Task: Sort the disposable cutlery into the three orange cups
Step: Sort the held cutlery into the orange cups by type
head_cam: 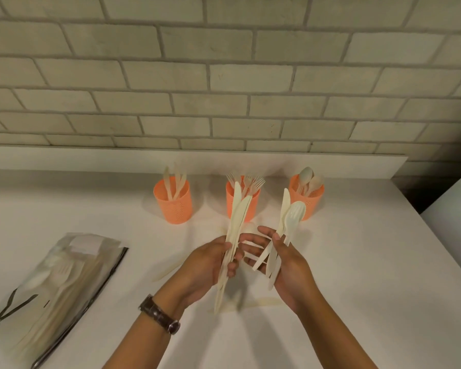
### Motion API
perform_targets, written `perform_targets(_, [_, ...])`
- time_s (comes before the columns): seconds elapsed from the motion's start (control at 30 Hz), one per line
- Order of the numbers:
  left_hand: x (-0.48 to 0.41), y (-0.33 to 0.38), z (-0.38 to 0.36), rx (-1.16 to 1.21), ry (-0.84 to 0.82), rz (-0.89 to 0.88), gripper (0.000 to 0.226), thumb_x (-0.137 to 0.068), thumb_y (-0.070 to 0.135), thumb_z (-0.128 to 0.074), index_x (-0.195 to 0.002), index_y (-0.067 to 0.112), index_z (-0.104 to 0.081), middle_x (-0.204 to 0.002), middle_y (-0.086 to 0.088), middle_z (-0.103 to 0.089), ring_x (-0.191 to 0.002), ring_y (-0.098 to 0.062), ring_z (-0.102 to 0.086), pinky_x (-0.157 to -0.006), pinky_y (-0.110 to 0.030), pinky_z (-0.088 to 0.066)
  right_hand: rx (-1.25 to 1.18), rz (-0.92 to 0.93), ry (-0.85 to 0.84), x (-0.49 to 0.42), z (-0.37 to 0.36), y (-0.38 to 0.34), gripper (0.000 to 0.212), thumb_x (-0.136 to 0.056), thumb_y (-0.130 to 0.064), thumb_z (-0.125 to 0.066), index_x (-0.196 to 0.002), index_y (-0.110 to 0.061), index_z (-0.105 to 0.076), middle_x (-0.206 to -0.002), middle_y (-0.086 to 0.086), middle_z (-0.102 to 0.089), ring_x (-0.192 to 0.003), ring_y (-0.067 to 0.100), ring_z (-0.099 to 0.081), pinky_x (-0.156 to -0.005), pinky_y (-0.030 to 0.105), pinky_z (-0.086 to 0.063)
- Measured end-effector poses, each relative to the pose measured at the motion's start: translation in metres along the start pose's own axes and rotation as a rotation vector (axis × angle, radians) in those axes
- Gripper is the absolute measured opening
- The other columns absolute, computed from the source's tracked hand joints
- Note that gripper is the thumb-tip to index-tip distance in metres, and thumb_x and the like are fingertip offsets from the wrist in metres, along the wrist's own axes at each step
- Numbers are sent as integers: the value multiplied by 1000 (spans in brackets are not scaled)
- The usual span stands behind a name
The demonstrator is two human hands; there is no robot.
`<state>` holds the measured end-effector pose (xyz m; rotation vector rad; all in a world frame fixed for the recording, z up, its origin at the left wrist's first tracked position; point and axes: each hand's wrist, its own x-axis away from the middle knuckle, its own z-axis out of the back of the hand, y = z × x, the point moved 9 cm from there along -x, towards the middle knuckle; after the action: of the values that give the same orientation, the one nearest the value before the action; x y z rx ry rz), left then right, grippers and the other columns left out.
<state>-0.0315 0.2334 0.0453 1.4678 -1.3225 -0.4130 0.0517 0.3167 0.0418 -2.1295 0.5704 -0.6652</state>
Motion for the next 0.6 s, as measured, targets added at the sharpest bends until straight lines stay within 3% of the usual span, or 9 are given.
perform_targets(0.13, [-7, 38, 27, -111, 57, -122, 27, -96, 4, -38, -110, 12, -59, -79, 2, -61, -73, -11, -56, -74, -23, -46, -25, -5, 54, -2, 8, 2, 26, -101, -18, -33, -102, -6, -56, -91, 18, -67, -87, 35, -65, -87, 49, -49])
perform_targets(0.23, [-17, 91, 63, -151, 191, -315, 26, -96, 0, -38, -116, 4, -53, -90, -2, -62, -84, -13, -60, -83, -22, -49, -33, -20, 71, -4, 14, 6, 26, -100, -18, -33, -98, -7, -57, -80, 14, -67, -76, 30, -64, -75, 41, -53])
perform_targets(0.3, [-22, 129, 90, -130, 296, -460, 26, -96, -2, -37, -117, 6, -50, -93, -3, -62, -87, -12, -60, -82, -20, -52, -16, -25, 87, -5, 17, 8, 27, -100, -19, -33, -96, -8, -57, -77, 13, -68, -74, 29, -64, -73, 40, -54])
perform_targets(0.4, [-30, 171, 129, -229, 491, -616, 19, -95, 3, -42, -108, 13, -52, -96, 2, -61, -88, -10, -62, -67, -16, -51, 8, -16, 110, -8, 21, 9, 27, -100, -19, -33, -96, -8, -57, -77, 13, -68, -72, 29, -65, -71, 39, -55])
perform_targets(0.5, [-50, 180, 156, -359, 633, -659, 17, -95, 4, -44, -110, 9, -50, -93, 6, -58, -88, -9, -64, -63, -13, -49, 8, -9, 124, -10, 24, 9, 27, -100, -19, -33, -97, -7, -57, -77, 14, -68, -71, 29, -66, -70, 40, -55])
perform_targets(0.6, [-75, 162, 172, -414, 675, -584, 16, -92, 3, -47, -108, 9, -49, -92, 4, -57, -91, -18, -60, -78, -28, -49, 21, 2, 137, -12, 25, 7, 27, -100, -19, -33, -99, -6, -56, -78, 16, -67, -72, 30, -65, -74, 44, -52])
